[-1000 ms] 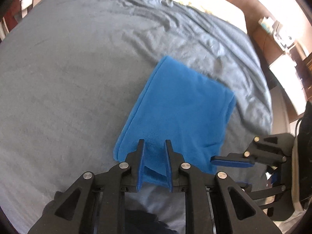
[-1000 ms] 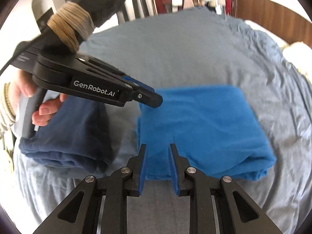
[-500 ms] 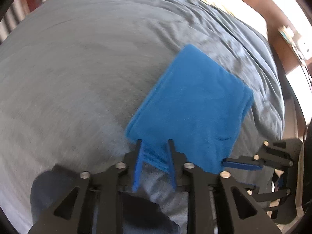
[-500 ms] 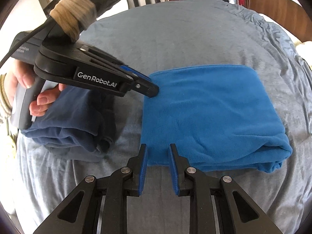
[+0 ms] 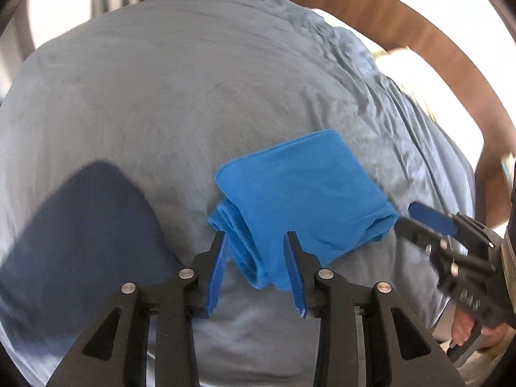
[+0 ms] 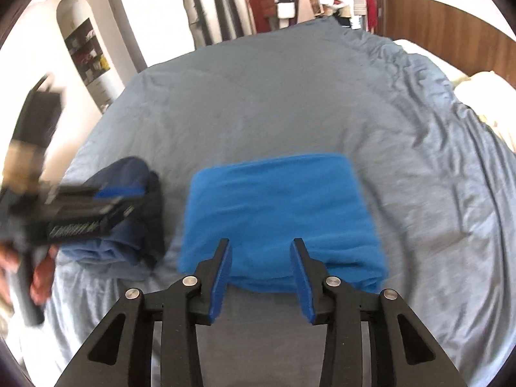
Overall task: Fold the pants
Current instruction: 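Move both open grippers to the edges of the folded blue bundle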
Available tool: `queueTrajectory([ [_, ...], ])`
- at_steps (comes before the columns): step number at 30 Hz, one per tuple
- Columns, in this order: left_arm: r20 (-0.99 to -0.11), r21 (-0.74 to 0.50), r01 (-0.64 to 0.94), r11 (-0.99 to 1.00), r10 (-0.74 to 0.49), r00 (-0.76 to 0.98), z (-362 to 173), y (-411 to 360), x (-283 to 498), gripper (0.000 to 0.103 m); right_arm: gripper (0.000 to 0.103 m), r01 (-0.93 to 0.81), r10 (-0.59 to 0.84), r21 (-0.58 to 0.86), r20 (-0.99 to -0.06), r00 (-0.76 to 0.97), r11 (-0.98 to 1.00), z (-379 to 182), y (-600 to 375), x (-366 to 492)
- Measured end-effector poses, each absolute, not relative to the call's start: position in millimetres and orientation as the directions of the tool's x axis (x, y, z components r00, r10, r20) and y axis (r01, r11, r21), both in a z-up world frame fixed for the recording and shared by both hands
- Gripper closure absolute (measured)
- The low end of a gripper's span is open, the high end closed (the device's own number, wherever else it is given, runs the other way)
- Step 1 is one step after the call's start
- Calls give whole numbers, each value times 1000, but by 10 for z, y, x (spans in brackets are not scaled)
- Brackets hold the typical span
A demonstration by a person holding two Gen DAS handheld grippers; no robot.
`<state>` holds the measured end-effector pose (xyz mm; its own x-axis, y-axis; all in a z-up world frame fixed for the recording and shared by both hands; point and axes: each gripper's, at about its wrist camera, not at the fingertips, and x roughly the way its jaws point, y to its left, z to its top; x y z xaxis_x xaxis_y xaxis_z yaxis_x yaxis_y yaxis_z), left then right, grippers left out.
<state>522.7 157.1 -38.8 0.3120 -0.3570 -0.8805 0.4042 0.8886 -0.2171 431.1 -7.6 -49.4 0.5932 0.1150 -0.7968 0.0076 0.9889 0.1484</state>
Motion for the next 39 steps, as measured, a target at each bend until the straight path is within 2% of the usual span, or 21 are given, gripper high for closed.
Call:
queueTrajectory([
  [3, -874, -177, 337, 925, -305, 377, -315, 1498, 5090, 65, 64, 21, 95, 136, -788, 608, 990, -407, -288, 4352],
  [5, -861, -183, 288, 940, -294, 415, -261, 1455, 5034, 58, 62, 23, 81, 123, -775, 627, 992, -339, -428, 4385],
  [7, -849, -168, 243, 956, -265, 457, -231, 1397, 4986, 52, 50, 21, 69, 109, -757, 650, 994, -275, -533, 4406],
  [9, -844, -153, 205, 967, -236, 482, -246, 1346, 4962, 49, 49, 20, 58, 97, -736, 674, 995, -212, -639, 4421],
  [11, -843, -147, 161, 976, -209, 495, -291, 1306, 4971, 49, 43, 20, 58, 98, -729, 682, 995, -194, -739, 4443],
  [20, -855, -90, 46, 995, -101, 509, -623, 1054, 5178, 44, 41, 92, 79, 186, -743, 665, 978, -513, -1271, 4667],
  [29, -892, -193, -67, 979, -147, 428, -1152, 1131, 5395, 43, 41, 142, 135, 272, -786, 604, 952, -1000, -1406, 5057],
  [31, -895, -209, -78, 975, -158, 417, -1226, 1173, 5416, 39, 41, 142, 137, 271, -791, 596, 952, -1076, -1383, 5096],
  [39, -904, -203, -37, 979, -173, 392, -1408, 1207, 5457, 35, 41, 183, 175, 306, -841, 512, 934, -1442, -1325, 5187],
])
